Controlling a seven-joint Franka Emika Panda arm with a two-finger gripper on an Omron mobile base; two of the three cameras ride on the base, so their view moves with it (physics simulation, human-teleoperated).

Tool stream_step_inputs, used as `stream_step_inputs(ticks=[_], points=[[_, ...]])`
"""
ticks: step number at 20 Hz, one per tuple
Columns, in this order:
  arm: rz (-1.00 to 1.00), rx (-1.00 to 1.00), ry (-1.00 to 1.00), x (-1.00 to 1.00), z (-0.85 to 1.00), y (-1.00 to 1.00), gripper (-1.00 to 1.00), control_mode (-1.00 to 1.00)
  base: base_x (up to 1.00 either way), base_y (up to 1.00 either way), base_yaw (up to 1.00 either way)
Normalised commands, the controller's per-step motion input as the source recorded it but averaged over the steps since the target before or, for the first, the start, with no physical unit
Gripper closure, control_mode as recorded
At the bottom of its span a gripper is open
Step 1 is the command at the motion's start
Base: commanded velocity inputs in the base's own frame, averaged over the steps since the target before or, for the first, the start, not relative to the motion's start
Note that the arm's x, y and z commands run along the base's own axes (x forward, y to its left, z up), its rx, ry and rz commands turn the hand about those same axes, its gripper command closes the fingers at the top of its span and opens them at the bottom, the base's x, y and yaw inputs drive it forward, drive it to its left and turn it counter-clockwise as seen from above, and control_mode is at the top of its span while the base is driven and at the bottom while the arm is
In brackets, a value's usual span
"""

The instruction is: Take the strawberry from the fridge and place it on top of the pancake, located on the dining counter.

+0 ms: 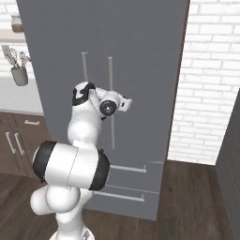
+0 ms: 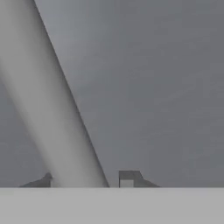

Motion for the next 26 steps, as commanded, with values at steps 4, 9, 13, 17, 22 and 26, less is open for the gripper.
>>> stream_step_inputs(ticks=[4,9,13,17,22,26], points=[[0.13,0.0,-0.07,-0.56,-0.05,-1.0,1.0,-1.0,0.0,0.0,0.0],[0.07,0.03,0.0,-0.41,0.0,-1.0,1.0,-1.0,0.0,0.0,0.0],[0.01,0.07,0.0,-0.37,0.0,-1.0,1.0,-1.0,0.0,0.0,0.0],[0.0,0.12,0.0,-0.21,0.0,-1.0,1.0,-1.0,0.0,0.0,0.0],[0.0,0.14,0.0,-0.13,0.04,-1.0,1.0,-1.0,0.0,0.0,0.0],[0.0,0.16,0.0,-0.14,0.0,-1.0,1.0,-1.0,0.0,0.0,0.0]])
